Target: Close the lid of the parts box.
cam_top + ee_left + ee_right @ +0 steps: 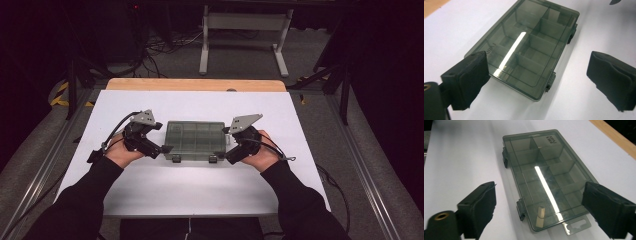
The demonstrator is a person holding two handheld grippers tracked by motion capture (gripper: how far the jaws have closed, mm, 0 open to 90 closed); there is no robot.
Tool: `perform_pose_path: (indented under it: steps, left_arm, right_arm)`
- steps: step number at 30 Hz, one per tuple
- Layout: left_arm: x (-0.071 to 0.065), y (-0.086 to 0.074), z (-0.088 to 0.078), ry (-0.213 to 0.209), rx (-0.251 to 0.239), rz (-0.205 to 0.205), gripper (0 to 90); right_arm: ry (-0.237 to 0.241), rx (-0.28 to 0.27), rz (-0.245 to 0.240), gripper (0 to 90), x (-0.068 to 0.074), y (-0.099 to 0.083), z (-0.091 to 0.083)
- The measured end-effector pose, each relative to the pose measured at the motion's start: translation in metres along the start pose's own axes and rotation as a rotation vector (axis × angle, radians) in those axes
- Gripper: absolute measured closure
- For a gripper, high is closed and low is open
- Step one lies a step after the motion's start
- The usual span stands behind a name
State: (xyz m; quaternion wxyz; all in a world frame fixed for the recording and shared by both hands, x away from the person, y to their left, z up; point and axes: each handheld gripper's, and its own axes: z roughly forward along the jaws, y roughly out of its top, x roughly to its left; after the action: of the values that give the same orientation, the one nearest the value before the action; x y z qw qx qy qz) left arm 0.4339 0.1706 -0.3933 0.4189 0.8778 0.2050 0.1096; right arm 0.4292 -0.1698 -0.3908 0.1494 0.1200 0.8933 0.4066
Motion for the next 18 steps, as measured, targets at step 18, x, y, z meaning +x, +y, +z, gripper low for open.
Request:
perform_pose_path:
  steps: [18]
  left_arm:
    - [-0.014,-0.042,-0.034,0.027,-0.299,-0.014,2.4]
  right_arm:
    - [-0.087,-0.24,0.025,2.7,0.017,-0.021,-0.037]
